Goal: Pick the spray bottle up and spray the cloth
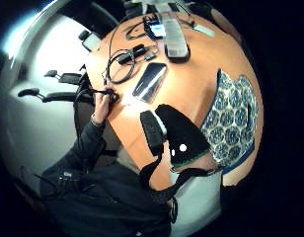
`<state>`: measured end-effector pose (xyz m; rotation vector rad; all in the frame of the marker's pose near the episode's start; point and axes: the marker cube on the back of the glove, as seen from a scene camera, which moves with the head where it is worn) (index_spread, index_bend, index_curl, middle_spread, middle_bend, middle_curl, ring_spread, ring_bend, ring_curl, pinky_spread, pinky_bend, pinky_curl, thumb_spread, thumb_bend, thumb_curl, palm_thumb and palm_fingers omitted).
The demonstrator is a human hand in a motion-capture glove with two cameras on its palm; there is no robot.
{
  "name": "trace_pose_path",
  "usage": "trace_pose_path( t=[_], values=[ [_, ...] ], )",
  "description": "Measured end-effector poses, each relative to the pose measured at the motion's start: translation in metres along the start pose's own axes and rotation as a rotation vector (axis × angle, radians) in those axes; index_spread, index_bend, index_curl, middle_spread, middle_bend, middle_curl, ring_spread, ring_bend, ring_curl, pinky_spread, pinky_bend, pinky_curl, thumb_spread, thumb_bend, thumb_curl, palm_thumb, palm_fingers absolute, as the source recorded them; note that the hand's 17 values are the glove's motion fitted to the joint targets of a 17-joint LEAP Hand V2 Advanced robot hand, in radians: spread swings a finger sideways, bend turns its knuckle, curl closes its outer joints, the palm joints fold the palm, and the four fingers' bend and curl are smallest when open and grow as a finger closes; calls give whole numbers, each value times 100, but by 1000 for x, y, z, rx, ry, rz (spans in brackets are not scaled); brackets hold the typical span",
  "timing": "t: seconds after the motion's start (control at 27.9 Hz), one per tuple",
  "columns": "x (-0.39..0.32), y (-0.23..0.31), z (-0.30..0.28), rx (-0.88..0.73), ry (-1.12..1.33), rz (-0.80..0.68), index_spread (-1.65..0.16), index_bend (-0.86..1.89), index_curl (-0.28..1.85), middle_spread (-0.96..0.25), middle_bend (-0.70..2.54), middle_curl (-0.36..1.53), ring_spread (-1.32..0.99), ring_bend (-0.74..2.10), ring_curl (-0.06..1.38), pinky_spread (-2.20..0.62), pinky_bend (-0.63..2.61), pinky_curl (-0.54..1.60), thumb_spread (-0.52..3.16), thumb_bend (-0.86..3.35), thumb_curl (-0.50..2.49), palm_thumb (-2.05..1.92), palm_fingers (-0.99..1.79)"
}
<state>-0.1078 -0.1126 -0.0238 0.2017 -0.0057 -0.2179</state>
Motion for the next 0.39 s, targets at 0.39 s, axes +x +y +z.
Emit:
trace_pose_path(
  t=[0.39],
  values=[
    [18, 26, 14, -170, -11, 57, -40, 16, 29, -6, 16, 33, -4, 29, 32, 26, 38, 34, 116, -3, 30, 48, 39]
  ],
)
